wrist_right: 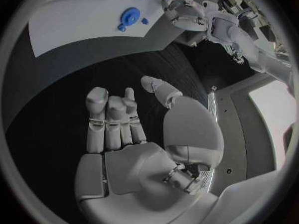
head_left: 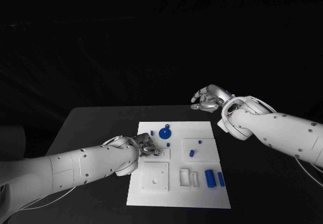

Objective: Assemble the parts on the task board

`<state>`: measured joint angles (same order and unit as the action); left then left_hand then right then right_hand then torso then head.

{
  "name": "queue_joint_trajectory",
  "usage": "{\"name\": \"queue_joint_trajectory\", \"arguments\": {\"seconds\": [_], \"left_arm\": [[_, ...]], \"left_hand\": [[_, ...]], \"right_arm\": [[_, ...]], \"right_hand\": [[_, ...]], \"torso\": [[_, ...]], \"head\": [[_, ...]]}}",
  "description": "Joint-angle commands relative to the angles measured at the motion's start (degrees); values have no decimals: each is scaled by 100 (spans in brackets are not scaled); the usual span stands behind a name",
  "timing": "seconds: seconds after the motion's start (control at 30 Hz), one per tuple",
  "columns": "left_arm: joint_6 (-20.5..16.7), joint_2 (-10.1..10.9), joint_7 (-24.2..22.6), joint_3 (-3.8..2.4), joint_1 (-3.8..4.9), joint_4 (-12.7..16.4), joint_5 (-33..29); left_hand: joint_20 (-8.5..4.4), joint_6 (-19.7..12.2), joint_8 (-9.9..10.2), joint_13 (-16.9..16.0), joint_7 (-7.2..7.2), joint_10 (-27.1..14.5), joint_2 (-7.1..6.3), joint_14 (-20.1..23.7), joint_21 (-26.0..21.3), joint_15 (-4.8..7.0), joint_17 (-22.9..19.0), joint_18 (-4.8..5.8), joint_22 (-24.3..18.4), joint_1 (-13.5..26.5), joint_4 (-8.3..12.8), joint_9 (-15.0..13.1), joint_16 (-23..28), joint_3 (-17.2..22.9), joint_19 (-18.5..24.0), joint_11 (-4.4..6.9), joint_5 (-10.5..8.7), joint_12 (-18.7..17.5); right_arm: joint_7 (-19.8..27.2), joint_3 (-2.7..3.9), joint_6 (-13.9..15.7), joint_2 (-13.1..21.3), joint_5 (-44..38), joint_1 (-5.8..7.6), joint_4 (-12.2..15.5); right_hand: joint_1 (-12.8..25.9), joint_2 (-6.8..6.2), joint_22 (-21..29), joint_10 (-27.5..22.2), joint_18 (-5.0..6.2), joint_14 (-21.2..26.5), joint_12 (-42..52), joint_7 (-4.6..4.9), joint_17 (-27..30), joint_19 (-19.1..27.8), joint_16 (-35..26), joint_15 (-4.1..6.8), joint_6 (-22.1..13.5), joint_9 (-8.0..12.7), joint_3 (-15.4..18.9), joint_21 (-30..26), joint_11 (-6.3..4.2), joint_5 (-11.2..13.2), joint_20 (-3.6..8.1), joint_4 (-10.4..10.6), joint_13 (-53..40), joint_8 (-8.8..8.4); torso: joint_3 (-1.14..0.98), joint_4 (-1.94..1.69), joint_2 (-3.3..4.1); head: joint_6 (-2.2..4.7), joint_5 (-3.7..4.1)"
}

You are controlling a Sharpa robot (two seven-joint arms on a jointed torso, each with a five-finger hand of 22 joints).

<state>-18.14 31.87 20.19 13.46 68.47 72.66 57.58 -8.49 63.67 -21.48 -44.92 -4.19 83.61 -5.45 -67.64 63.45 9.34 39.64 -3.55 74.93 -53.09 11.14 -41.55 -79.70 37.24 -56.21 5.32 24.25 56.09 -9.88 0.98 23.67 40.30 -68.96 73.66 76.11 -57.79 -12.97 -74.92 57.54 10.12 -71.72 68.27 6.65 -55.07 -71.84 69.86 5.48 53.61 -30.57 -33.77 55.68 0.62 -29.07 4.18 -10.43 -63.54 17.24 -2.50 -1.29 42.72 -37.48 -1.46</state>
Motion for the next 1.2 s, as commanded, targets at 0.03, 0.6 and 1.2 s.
{"name": "queue_joint_trajectory", "arguments": {"seconds": [0.03,0.6,1.2], "left_arm": [[270,-17,67,25,-46,30,2],[353,-64,82,23,-47,-22,-27],[787,-156,214,20,-45,-145,69]], "left_hand": [[-717,937,-37,1,571,-215,104,-194,33,391,-12,-33,104,9,103,-272,-31,43,-3,243,63,43],[-714,935,-98,47,584,-244,362,-179,80,400,-65,-47,93,350,239,-281,-117,84,9,253,51,162],[-715,900,-102,101,576,-263,315,-153,91,397,-109,-61,87,284,296,-270,-128,153,17,247,-180,179]], "right_arm": [[38,2,-77,-6,-14,2,1],[32,2,-108,-12,-14,2,-16],[33,2,-141,-22,-14,1,-35]], "right_hand": [[-31,24,-58,-31,488,34,38,32,7,12,-21,18,21,-8,34,-37,-4,-64,31,7,9,-40],[-50,36,-73,-45,488,35,66,30,7,6,-20,19,36,-34,44,-47,-6,-424,29,-14,47,-53],[-61,46,-80,-53,488,35,86,30,7,3,-20,19,43,-50,45,-54,-6,-663,25,-37,72,-66]], "torso": [[1,0,1],[-3,4,1],[-4,4,5]], "head": [[-5,3],[15,4],[15,14]]}}
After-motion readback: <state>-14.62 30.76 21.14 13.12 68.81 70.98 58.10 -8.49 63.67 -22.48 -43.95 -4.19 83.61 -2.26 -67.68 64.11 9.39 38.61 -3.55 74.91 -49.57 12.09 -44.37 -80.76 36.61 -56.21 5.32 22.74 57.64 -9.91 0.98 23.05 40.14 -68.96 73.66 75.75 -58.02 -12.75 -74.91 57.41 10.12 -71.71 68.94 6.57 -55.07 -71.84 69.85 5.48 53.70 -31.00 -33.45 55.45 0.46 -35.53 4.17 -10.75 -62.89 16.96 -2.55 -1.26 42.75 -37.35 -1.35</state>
